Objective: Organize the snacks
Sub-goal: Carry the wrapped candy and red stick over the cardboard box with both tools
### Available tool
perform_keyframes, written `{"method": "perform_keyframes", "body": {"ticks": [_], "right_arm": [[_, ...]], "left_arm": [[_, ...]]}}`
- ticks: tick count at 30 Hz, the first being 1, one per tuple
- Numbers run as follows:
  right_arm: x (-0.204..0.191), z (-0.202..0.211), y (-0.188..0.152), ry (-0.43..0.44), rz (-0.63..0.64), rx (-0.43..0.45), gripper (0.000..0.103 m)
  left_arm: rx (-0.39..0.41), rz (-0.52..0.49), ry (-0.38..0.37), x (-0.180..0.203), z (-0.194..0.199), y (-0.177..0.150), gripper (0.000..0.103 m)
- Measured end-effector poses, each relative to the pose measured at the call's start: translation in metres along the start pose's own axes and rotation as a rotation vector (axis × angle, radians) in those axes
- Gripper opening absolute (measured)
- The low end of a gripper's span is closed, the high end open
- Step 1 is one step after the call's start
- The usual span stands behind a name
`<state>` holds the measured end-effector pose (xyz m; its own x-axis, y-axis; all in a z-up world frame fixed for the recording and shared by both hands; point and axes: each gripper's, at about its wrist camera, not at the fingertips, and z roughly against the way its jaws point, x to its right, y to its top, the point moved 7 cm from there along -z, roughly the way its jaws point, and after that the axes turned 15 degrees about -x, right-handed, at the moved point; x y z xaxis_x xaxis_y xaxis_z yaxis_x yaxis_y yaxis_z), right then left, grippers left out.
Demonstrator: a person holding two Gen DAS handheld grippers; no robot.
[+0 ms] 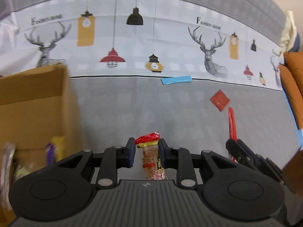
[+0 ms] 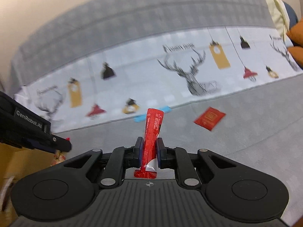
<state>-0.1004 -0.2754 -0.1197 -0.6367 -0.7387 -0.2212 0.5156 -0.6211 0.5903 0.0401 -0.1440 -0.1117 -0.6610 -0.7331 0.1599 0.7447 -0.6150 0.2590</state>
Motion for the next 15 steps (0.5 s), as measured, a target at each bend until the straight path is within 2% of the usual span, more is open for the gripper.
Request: {"method": "perform_keyframes", "body": {"ticks": [5,15], "right_arm": [[-0.042,0.059,-0.022,0.076,0.054,0.007,0.015],[-0.152,0.152,-0.1,0.262,0.225,-0.067,0.015]], "left_arm": [[0.023,0.013,0.025,-0.031,0.051,-0.056,0.028],[0.076,0.1,0.089,-0.116,0.124,-0.167,0.028]]}}
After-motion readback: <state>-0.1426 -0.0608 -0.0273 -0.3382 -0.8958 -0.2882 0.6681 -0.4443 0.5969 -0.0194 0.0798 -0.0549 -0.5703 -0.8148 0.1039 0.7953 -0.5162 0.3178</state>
